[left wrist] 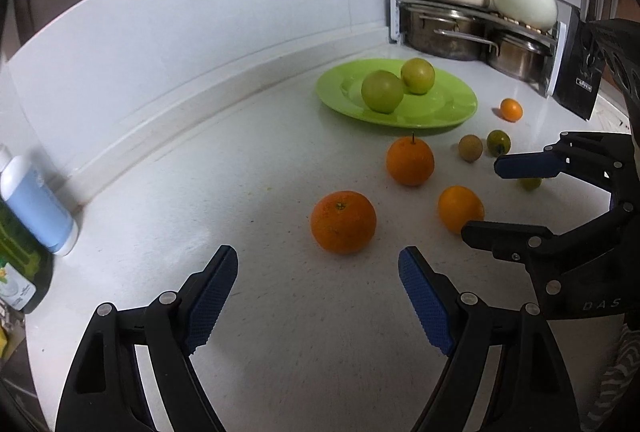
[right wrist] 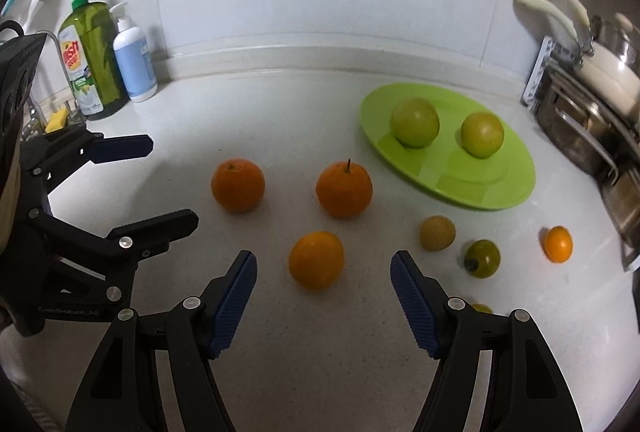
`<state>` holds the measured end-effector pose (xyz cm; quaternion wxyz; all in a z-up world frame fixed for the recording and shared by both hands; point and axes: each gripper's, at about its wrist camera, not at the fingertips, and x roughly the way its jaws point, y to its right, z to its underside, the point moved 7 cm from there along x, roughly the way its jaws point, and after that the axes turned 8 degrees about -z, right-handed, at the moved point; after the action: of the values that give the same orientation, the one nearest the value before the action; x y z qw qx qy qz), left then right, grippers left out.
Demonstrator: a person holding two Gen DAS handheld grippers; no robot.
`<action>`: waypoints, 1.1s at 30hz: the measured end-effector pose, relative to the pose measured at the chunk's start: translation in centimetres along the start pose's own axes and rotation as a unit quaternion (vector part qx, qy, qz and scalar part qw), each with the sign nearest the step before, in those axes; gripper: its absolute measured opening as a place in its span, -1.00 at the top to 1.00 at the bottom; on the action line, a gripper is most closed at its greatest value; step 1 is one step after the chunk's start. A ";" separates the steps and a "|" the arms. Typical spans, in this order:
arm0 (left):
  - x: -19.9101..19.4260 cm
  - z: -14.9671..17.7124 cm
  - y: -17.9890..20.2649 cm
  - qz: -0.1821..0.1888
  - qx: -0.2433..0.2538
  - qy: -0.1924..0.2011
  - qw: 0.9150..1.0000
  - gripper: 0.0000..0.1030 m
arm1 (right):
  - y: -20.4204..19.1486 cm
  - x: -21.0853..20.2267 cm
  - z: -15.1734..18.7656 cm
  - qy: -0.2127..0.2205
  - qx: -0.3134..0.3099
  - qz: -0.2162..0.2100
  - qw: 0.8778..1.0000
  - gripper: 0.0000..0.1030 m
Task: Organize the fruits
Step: 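Grasp an orange with the right tool while the left tool grasps another orange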
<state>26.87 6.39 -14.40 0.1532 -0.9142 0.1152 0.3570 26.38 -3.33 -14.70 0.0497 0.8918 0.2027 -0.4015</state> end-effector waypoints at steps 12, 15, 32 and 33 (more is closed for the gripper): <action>2.9 -1.3 1.3 0.028 0.009 -0.011 1.000 -0.37 | 0.6 1.7 0.3 -0.020 0.016 -0.025 0.999 -0.03; 3.3 -1.3 1.6 0.038 0.007 -0.017 0.999 -0.26 | 0.7 1.9 0.3 -0.021 0.018 -0.031 0.999 0.04; 3.7 -1.4 2.0 0.038 0.001 -0.025 0.999 0.16 | 0.7 2.5 0.2 -0.029 0.013 -0.051 0.998 0.32; 3.7 -1.4 2.0 0.037 0.001 -0.024 0.999 0.16 | 0.7 2.5 0.2 -0.029 0.014 -0.051 0.998 0.32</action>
<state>29.80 3.68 -16.33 0.1434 -0.9001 0.1458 0.3846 27.97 -3.20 -16.72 0.0226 0.8686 0.2411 -0.4323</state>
